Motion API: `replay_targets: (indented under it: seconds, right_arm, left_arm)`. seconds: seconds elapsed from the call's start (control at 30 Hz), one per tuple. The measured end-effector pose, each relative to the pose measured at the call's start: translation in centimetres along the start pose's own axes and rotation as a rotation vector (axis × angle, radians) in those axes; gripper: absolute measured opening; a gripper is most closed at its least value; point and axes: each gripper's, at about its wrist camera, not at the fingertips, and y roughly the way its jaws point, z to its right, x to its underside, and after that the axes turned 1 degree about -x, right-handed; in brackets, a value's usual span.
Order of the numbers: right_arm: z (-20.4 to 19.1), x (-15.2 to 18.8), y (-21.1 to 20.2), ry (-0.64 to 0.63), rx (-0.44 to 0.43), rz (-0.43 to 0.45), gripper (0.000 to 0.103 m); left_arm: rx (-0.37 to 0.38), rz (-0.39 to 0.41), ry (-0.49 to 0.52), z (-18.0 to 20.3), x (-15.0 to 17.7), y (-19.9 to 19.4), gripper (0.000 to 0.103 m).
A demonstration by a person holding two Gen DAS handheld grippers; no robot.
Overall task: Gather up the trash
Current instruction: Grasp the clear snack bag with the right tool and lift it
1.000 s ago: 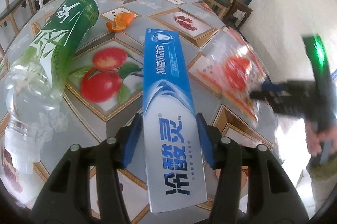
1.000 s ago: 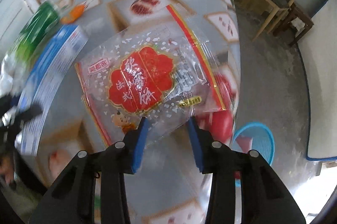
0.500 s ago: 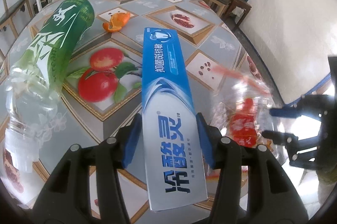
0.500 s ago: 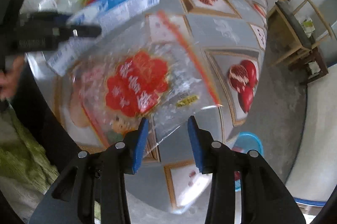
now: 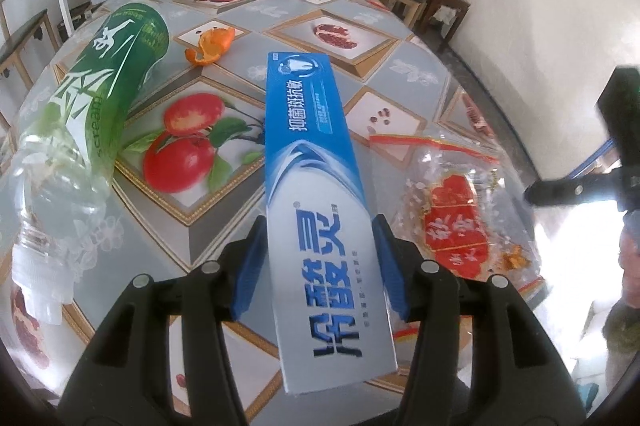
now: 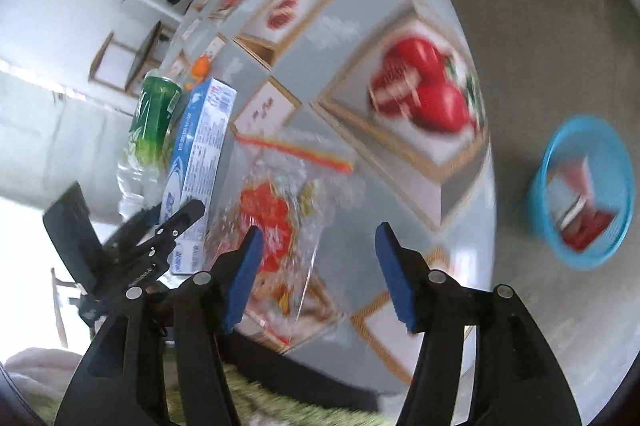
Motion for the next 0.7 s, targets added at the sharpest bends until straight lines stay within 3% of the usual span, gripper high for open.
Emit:
replay_targets:
  seconds: [0.27,0.47,0.63,0.7]
  right_arm:
    - [0.7,0.5,3.0,0.141,-0.236,-0.064,0.057]
    - [0.9,0.5,4.1,0.222,-0.398,-0.059,0.056]
    - [0.0,0.5,4.9,0.197,-0.346,-0.055,0.045]
    - [-0.2,0.5,5.0,0.189,-0.308,-0.047,0.033]
  left_arm:
    - [-0.033,0.008,0.097,1.8,0.8,0.2,0.059]
    - [-0.069,0.015,0.150,2.7,1.2,0.3,0.060]
    - [-0.054,0.020,0.139,2.5,1.2,0.2,0.060]
    - [-0.045,0.021,0.130,2.4,1.3,0.1,0.060]
